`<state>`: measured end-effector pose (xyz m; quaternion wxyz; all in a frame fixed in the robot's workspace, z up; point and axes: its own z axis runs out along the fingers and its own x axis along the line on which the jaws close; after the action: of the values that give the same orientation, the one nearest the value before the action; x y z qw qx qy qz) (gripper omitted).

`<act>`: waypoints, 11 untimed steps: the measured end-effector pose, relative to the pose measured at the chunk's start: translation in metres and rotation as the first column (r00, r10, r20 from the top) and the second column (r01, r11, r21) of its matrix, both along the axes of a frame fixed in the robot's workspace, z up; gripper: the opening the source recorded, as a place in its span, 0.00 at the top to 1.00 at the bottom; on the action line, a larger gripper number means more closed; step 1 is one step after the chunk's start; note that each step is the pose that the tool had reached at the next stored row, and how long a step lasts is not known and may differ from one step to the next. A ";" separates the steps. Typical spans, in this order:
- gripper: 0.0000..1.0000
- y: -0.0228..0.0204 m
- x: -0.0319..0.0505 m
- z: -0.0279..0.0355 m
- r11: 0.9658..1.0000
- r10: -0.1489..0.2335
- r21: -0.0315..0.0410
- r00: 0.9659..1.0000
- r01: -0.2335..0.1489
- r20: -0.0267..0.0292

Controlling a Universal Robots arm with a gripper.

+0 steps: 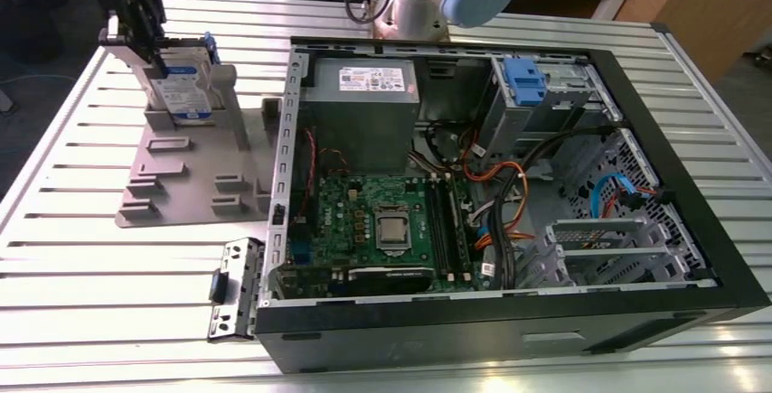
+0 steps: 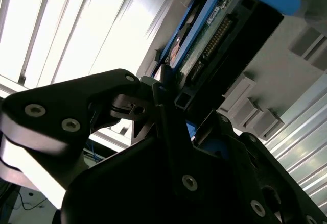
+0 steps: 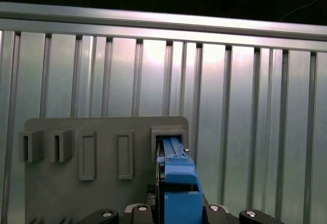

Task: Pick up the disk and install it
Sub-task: 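Pick up the disk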

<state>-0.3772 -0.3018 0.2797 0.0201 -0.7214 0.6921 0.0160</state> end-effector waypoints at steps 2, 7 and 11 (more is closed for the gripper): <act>0.64 0.0001 0.0000 0.0016 1.000 0.000 0.000 1.000 0.000 0.000; 0.64 0.0000 0.0000 0.0104 1.000 0.000 0.002 1.000 0.000 0.000; 0.64 0.0000 0.0000 0.0171 1.000 0.000 0.004 1.000 0.000 0.000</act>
<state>-0.3772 -0.3018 0.2967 0.0215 -0.7213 0.6920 0.0175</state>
